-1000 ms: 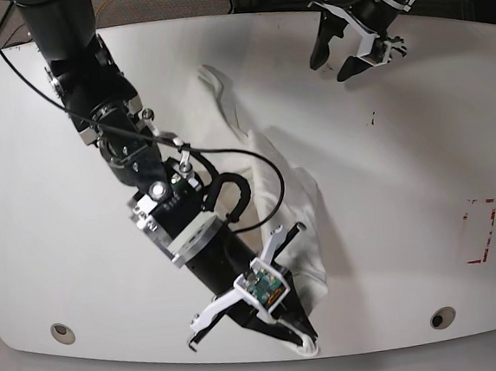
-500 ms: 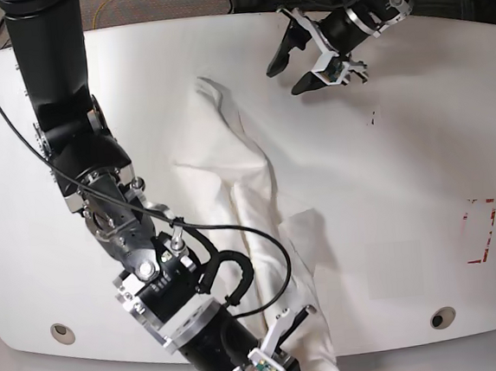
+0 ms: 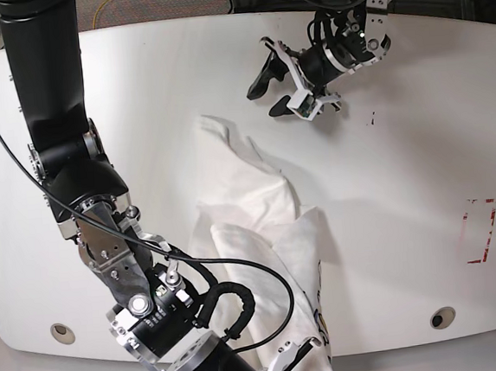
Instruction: Layout the t-shirt on the table in an organized manner, then fold the t-shirt properly
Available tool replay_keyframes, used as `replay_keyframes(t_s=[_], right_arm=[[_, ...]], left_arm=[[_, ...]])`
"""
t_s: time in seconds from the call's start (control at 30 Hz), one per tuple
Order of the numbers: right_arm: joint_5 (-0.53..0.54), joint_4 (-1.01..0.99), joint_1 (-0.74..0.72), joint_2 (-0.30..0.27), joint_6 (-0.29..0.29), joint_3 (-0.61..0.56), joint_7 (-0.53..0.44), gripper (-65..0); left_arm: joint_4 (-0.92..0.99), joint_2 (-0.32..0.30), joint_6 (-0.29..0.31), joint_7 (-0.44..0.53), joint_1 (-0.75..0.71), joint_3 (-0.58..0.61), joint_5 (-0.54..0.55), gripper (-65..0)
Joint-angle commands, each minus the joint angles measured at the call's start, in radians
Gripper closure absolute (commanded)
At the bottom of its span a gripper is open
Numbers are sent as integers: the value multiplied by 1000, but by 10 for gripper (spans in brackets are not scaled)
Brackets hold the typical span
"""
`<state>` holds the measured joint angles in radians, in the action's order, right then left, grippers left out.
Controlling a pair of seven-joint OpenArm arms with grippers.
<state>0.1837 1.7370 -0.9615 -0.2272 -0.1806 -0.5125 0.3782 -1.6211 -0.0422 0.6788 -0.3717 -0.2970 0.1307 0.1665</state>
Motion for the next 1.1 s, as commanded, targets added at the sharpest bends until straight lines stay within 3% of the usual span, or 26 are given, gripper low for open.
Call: replay_keyframes(t_s=[0.0,0.23,0.43,0.6,1.07], right_arm=[[-3,8,-41,1,16,7,-26,0],[-3,5,-40,1,16,7,-26,0],[-3,-2,-38,-1,16,7,-26,0],[-3,-2,-37,-5,16,7,-26,0],[-3,1,-15,-8,16,8,-26,0]], left_arm=[[41,31,9,29,46,1,21,-299],[196,71,-4,32,172,4,21,-299],[315,90,-132,33,275,2,26,-299],[411,117,-199,35,356,2,26,-299],[649,178,-212,35,531,5,26,-294]])
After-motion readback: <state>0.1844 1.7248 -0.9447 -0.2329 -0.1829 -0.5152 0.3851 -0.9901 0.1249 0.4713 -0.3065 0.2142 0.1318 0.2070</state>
